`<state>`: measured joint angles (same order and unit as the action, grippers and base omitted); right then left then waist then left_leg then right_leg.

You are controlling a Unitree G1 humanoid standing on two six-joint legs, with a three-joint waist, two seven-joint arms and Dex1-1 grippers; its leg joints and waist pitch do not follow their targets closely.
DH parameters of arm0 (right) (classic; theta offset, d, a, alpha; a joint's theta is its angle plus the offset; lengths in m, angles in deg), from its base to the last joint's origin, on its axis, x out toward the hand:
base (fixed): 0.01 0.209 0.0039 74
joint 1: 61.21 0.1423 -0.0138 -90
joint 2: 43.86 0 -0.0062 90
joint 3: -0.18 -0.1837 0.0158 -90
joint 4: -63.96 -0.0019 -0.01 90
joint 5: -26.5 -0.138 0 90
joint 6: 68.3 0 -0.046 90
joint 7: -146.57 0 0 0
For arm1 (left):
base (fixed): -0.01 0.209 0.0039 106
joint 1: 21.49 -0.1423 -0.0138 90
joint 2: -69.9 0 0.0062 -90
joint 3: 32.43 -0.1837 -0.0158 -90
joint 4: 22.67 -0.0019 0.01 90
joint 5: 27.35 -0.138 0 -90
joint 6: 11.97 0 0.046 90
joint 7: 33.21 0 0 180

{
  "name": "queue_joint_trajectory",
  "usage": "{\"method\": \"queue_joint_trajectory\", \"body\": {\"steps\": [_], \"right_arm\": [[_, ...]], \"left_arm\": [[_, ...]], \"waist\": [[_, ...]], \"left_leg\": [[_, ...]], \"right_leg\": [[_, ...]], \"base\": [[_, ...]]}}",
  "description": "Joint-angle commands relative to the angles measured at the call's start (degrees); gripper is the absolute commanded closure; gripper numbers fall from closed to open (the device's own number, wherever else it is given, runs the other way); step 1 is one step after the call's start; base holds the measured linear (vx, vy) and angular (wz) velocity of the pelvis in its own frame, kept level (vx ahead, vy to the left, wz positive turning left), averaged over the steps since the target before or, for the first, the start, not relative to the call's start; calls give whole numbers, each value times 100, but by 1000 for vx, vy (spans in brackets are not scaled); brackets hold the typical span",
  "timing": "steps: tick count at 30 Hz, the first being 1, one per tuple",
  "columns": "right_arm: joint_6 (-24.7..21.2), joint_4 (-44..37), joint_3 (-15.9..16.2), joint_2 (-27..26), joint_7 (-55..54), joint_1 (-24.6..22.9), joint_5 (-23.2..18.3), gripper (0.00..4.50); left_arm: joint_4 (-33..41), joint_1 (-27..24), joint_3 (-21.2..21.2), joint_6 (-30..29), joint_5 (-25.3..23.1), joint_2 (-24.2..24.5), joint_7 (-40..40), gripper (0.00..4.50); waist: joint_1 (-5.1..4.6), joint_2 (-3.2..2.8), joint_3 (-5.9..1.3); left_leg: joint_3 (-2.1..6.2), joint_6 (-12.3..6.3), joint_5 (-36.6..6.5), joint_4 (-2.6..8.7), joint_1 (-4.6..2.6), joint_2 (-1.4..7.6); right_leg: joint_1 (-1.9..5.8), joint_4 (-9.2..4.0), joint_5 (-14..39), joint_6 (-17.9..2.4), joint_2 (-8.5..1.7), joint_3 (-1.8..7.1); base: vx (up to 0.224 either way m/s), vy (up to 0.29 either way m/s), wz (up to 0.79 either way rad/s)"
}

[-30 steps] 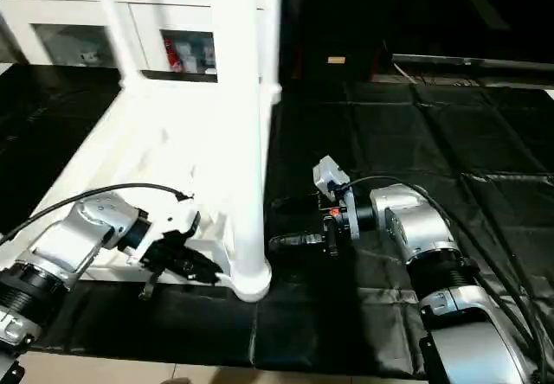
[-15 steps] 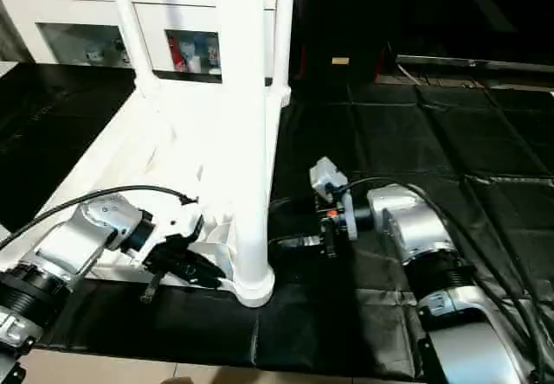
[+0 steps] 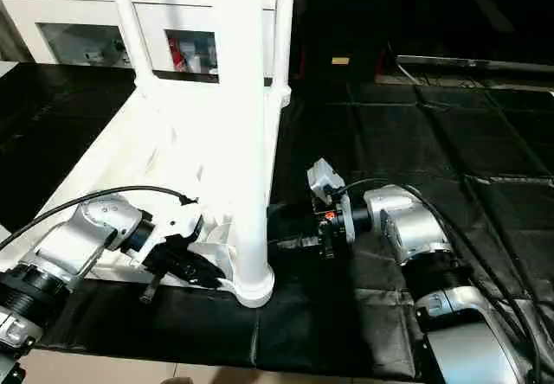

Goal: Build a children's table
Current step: Rotate leg to tighten

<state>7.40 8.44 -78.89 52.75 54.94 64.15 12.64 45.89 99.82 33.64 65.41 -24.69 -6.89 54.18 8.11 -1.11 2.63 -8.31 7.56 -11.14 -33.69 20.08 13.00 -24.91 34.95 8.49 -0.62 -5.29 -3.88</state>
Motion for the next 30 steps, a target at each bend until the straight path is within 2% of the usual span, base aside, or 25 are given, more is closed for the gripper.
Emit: {"method": "queue_joint_trajectory", "body": {"steps": [1, 4, 7, 9, 10, 11, 13, 14, 16, 18, 19, 22, 25, 27, 30], "right_arm": [[142, -99, 162, -91, 120, 11, -8, 105], [391, 103, 112, -62, -65, 87, 154, 105], [398, 156, 86, 51, -28, 114, 191, 105], [343, 137, 69, 93, 9, 115, 171, 105], [198, 76, 83, 189, 79, 102, 164, 105], [139, 54, 101, 233, 102, 95, 176, 105], [27, 63, 133, 296, 148, 85, 183, 105], [-41, 66, 130, 314, 209, 80, 144, 90], [-145, 25, 140, 358, 346, 66, 78, 90], [-222, -57, 178, 401, 387, 51, -9, 76], [-271, -113, 209, 431, 406, 42, -71, 56], [-323, -259, 119, 376, 413, 35, -247, 39], [-231, -384, 95, 271, 413, -13, -290, 39], [46, -362, 178, 74, 319, -73, -71, 39], [175, -253, 240, -49, 140, -63, 39, 39]], "left_arm": [[161, -16, -129, -8, 68, -81, 88, 450], [167, -29, -126, -3, 63, -79, 71, 450], [149, -37, -107, 1, 40, -103, -17, 450], [106, -27, -95, 32, 6, -121, -91, 450], [-53, 21, -48, 128, -80, -187, -309, 450], [-126, 44, -25, 180, -113, -219, -405, 450], [-260, 94, 29, 216, -155, -284, -585, 450], [-292, 111, 42, 233, -158, -299, -616, 450], [-327, 137, 61, 250, -159, -315, -654, 450], [-331, 144, 65, 250, -158, -318, -660, 450], [-332, 147, 65, 247, -156, -320, -664, 450], [-344, 149, 60, 269, -155, -324, -675, 450], [-383, 156, 52, 321, -151, -335, -686, 450], [-396, 157, 34, 347, -134, -332, -685, 450], [-397, 157, 27, 352, -130, -328, -683, 450]], "waist": [[-46, -7, -391], [-50, -1, -387], [-48, 4, -388], [-43, 6, -392], [-48, 41, -392], [-36, 28, -381], [-34, 54, -380], [-33, 66, -379], [-45, 70, -377], [-44, 71, -374], [-43, 72, -371], [-45, 61, -369], [-45, 57, -377], [-46, 54, -381], [-51, 43, -385]], "left_leg": [[-165, -256, -1144, 384, 34, -63], [-166, -222, -1196, 387, 31, -68], [-168, -225, -1181, 384, 27, -69], [-166, -245, -1150, 381, 35, -65], [-168, -258, -1129, 379, 42, -67], [-173, -274, -1152, 375, 26, -69], [-182, -290, -1207, 367, 27, -76], [-175, -295, -1192, 372, 53, -83], [-169, -292, -1201, 376, 57, -87], [-168, -304, -1196, 374, 54, -82], [-166, -305, -1192, 376, 56, -79], [-163, -298, -1214, 384, 47, -74], [-163, -287, -1197, 380, 48, -72], [-163, -266, -1221, 382, 47, -66], [-158, -236, -1199, 389, 48, -66]], "right_leg": [[419, -376, 1457, -1315, -137, 150], [414, -389, 1575, -1267, -139, 150], [413, -391, 1613, -1258, -135, 153], [419, -381, 1534, -1278, -134, 152], [427, -376, 1512, -1269, -128, 152], [411, -393, 1552, -1264, -120, 153], [417, -406, 1669, -1233, -123, 155], [434, -412, 1797, -1160, -134, 149], [429, -433, 2019, -1046, -138, 141], [422, -441, 2083, -1017, -138, 143], [417, -444, 2113, -997, -139, 142], [406, -449, 2152, -977, -135, 141], [397, -440, 2073, -1006, -134, 145], [392, -437, 2040, -1029, -144, 145], [396, -424, 1934, -1073, -144, 146]], "base": [[0, 0, 0], [0, 0, 0], [0, 0, 0], [0, 0, 0], [0, 0, 0], [0, 0, 0], [0, 0, 0], [0, 0, 0], [0, 0, 0], [0, 0, 0], [0, 0, 0], [0, 0, 0], [0, 0, 0], [0, 0, 0], [0, 0, 0]]}}
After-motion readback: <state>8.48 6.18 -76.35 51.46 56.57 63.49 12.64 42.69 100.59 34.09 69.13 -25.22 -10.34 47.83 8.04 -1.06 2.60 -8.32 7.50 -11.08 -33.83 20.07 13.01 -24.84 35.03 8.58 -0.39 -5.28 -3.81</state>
